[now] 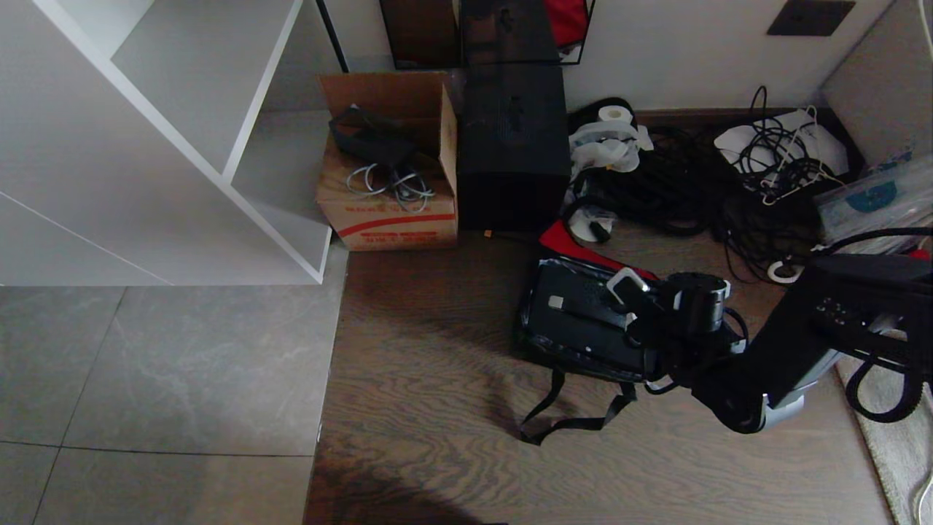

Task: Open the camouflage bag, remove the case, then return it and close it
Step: Grip the handle

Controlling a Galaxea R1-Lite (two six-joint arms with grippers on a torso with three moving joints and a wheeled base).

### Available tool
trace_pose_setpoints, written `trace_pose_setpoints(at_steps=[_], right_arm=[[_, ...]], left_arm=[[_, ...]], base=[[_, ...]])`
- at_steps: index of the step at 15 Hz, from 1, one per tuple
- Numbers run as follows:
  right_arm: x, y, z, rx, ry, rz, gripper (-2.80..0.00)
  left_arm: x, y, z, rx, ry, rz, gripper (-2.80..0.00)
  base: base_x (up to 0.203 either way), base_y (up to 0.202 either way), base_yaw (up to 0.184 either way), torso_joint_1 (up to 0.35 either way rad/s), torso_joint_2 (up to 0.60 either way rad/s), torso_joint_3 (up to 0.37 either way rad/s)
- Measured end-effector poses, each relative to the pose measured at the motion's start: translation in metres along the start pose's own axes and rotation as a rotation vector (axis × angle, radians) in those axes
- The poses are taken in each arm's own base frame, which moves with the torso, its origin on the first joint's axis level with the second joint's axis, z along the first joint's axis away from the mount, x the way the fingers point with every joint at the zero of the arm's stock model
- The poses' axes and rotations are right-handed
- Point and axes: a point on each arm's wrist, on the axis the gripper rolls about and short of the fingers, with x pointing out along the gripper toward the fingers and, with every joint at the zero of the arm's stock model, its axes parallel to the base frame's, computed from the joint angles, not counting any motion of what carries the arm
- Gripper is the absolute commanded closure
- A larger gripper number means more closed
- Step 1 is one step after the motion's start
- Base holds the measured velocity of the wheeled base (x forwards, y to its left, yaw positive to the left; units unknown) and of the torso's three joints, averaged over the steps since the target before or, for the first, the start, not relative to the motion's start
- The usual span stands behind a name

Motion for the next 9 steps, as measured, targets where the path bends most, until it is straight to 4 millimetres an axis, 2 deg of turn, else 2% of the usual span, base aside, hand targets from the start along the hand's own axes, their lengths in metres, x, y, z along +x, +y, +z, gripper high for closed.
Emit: trace_pose_setpoints(at_steps=[9], right_arm=[[-0.0093, -0.0070, -0.0022, -0.006, 0.006, 0.000, -2.80]], left_arm=[[0.0000, 0.0000, 0.0000, 0.013, 0.000, -0.001, 0.00]], base=[[0.000, 0.000, 0.000, 0.000, 0.00, 0.000]])
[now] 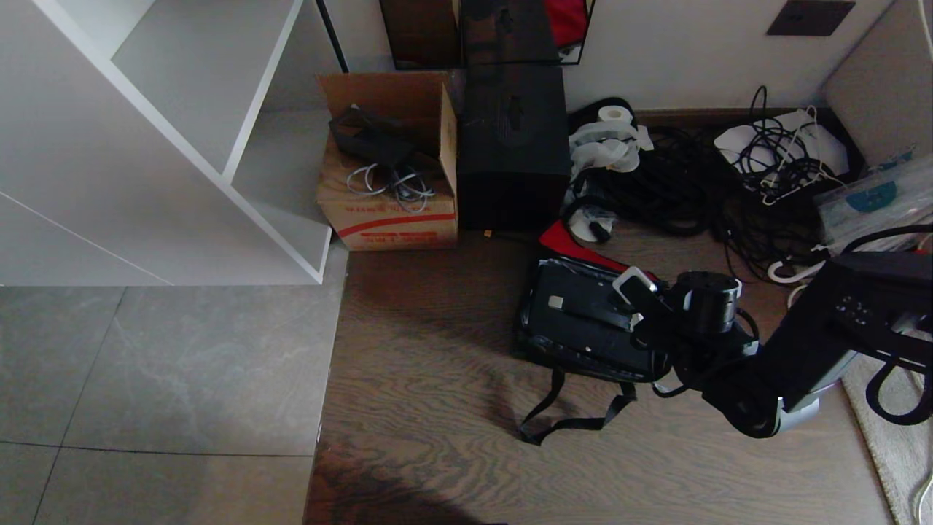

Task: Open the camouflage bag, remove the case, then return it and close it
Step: Grip the handle

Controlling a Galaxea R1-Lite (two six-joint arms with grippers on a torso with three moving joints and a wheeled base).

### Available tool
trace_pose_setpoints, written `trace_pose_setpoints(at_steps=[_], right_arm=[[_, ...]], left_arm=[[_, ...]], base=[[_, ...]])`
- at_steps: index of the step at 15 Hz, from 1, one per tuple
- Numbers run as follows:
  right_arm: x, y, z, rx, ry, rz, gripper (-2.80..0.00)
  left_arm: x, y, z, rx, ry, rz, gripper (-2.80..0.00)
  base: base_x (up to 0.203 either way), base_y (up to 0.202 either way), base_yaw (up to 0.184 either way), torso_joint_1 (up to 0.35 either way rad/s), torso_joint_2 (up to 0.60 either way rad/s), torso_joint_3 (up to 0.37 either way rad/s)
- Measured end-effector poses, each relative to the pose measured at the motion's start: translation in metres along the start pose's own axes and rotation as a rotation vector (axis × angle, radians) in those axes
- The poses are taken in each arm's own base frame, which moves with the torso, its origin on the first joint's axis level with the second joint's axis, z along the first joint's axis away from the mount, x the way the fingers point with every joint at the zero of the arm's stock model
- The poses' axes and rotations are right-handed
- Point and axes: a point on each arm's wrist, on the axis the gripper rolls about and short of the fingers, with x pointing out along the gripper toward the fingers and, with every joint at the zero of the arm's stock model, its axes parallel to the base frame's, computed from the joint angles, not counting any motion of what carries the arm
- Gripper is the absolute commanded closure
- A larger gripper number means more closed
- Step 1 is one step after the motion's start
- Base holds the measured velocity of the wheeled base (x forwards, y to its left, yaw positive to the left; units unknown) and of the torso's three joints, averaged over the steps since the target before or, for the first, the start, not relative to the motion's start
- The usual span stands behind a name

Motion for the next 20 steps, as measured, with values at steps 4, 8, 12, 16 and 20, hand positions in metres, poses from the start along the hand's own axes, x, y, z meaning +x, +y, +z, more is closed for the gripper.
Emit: trace_pose_setpoints(at_steps=[4, 8, 12, 16, 20], right_arm=[[-0.0010, -0.0018, 0.0012, 0.003, -0.004, -0.002, -2.80], [-0.0006, -0.0032, 0.0032, 0.006, -0.010, -0.006, -2.80], [-0.0004, -0.0036, 0.0034, 0.004, -0.011, -0.007, -2.80], [-0.0002, -0.0032, 0.0035, 0.004, -0.013, -0.006, -2.80], [-0.0004, -0.0028, 0.0030, 0.002, -0.011, -0.004, -2.80]], left_arm=[[0.0000, 0.0000, 0.0000, -0.009, 0.000, 0.000, 0.00], [0.0000, 0.0000, 0.0000, -0.010, 0.000, 0.001, 0.00], [0.0000, 0.0000, 0.0000, -0.011, 0.000, 0.000, 0.00], [0.0000, 0.0000, 0.0000, -0.010, 0.000, 0.000, 0.00], [0.0000, 0.0000, 0.0000, -0.011, 0.000, 0.001, 0.00]], base=[[0.000, 0.000, 0.000, 0.002, 0.00, -0.117], [0.000, 0.000, 0.000, 0.002, 0.00, -0.146], [0.000, 0.000, 0.000, 0.000, 0.00, -0.010], [0.000, 0.000, 0.000, 0.000, 0.00, 0.000], [0.017, 0.000, 0.000, 0.001, 0.00, 0.000]])
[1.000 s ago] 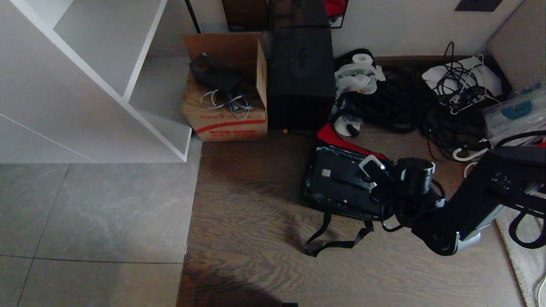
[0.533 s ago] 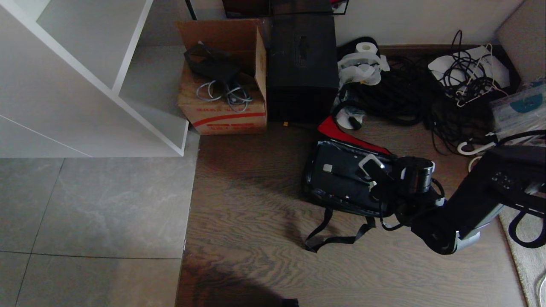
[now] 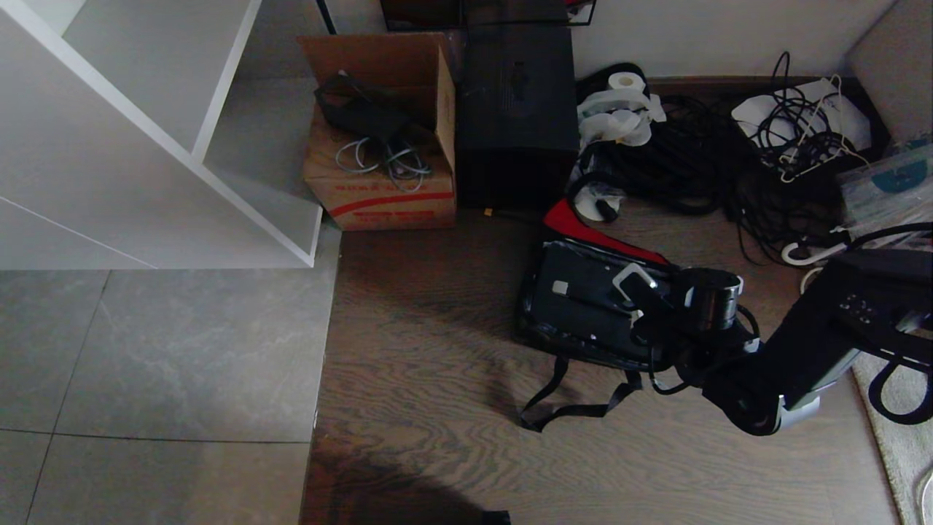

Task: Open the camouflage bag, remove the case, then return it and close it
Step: Grip the handle

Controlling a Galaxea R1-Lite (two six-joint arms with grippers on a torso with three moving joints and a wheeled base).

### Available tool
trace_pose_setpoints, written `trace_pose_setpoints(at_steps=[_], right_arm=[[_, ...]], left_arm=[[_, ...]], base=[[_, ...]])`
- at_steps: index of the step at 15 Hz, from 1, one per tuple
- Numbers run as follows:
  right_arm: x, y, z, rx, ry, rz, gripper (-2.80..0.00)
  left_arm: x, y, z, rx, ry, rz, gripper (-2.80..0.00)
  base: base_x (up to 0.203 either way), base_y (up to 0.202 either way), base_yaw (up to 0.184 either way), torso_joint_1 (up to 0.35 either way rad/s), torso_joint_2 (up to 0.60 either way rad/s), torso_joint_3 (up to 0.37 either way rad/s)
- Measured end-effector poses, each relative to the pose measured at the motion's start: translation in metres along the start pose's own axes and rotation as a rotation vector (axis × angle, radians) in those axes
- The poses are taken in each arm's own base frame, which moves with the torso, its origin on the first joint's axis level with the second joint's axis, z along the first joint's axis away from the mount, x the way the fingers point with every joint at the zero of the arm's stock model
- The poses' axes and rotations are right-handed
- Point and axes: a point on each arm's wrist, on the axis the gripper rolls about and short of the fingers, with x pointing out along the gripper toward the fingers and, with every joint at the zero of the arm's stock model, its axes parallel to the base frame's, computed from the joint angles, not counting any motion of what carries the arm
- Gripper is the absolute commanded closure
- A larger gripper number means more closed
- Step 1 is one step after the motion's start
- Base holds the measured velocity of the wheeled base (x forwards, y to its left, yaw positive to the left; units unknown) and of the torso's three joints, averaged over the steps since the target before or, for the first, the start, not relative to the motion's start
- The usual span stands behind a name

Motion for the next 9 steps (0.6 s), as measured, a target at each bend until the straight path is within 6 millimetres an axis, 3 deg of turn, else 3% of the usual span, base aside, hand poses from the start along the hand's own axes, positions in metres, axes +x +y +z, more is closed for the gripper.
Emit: trace_pose_setpoints(at_steps=[3, 9], right_arm=[[-0.0005, 0.0002, -0.0005, 0.000, -0.001, 0.002, -2.80], [-0.0007, 0.0002, -0.0008, 0.006, -0.006, -0.007, -2.80]], left_arm=[[0.0000, 0.0000, 0.0001, 0.000, -0.001, 0.000, 0.00], [0.0000, 0.0000, 0.0000, -0.001, 0.000, 0.001, 0.00]], base=[[0.095, 0.000, 0.001, 0.002, 0.00, 0.002], [0.000, 0.000, 0.000, 0.000, 0.00, 0.000]])
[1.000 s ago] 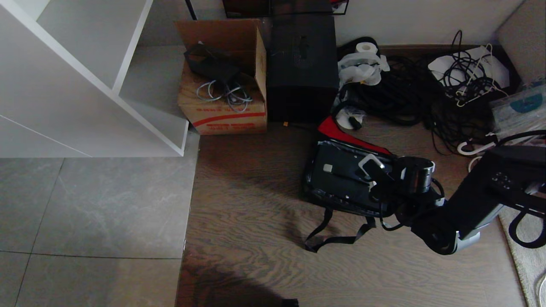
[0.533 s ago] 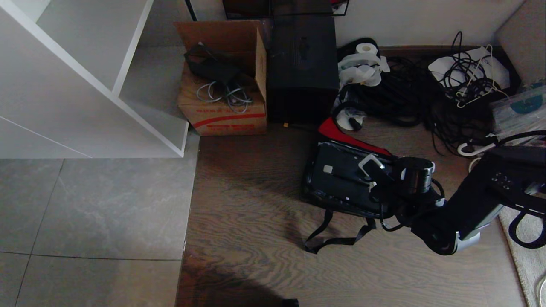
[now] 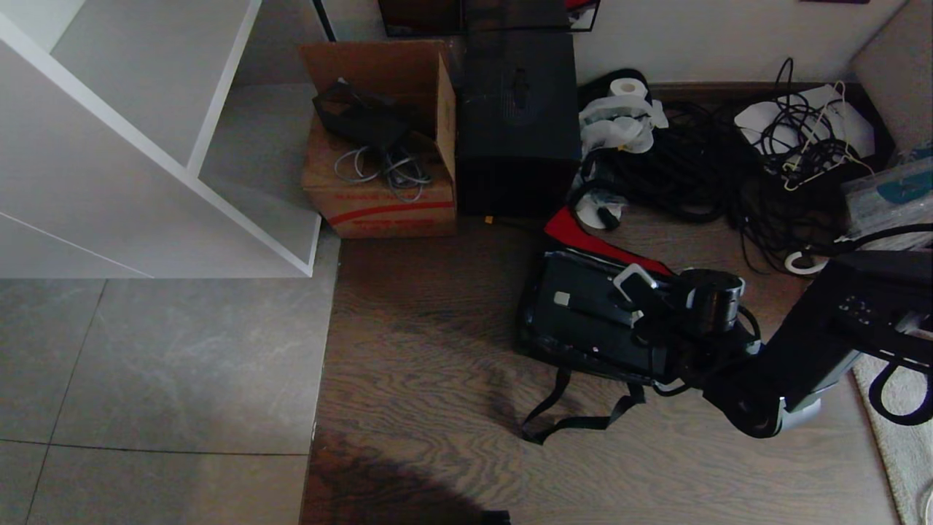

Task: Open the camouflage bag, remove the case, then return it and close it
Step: Grip the handle

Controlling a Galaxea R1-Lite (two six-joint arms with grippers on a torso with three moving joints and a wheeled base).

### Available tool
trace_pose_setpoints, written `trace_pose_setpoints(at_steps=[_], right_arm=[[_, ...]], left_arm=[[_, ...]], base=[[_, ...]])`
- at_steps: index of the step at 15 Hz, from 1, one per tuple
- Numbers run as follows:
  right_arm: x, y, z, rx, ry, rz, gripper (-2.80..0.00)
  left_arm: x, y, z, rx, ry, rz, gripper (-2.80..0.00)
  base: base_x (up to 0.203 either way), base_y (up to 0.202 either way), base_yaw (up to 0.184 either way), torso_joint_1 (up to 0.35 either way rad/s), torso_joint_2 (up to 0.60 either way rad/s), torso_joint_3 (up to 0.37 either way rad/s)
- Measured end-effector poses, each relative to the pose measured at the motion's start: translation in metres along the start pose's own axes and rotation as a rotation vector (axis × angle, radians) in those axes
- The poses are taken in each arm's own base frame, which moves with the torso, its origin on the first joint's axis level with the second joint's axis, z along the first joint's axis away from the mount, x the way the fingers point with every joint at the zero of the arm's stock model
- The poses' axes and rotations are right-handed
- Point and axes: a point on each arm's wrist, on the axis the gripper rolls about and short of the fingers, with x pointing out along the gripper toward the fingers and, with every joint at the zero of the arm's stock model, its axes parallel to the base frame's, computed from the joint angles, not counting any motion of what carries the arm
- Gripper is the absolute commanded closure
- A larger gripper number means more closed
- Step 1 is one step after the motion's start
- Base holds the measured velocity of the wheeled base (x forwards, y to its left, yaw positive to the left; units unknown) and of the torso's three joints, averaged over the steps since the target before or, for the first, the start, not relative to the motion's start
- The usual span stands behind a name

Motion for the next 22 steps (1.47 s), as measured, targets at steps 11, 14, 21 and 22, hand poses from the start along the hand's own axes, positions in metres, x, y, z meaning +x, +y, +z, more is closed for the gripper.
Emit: trace_pose_setpoints(at_steps=[11, 14, 21, 22], right_arm=[[0.004, 0.003, 0.002, -0.002, -0.007, -0.002, -2.80], [0.005, 0.001, 0.006, -0.002, -0.018, -0.009, -2.80], [-0.004, -0.014, 0.013, 0.008, -0.044, -0.029, -2.80], [-0.006, -0.016, 0.015, 0.011, -0.048, -0.030, -2.80]], left_arm=[[0.000, 0.000, 0.000, 0.003, 0.000, -0.001, 0.00], [0.000, 0.000, 0.000, 0.000, 0.000, -0.001, 0.00], [0.000, 0.000, 0.000, 0.000, 0.000, -0.001, 0.00], [0.000, 0.000, 0.000, 0.000, 0.000, -0.001, 0.00]], base=[[0.000, 0.000, 0.000, 0.002, 0.00, -0.123], [0.000, 0.000, 0.000, 0.001, 0.00, -0.173], [0.000, 0.000, 0.000, 0.001, 0.00, -0.018], [0.000, 0.000, 0.000, 0.000, 0.00, 0.000]])
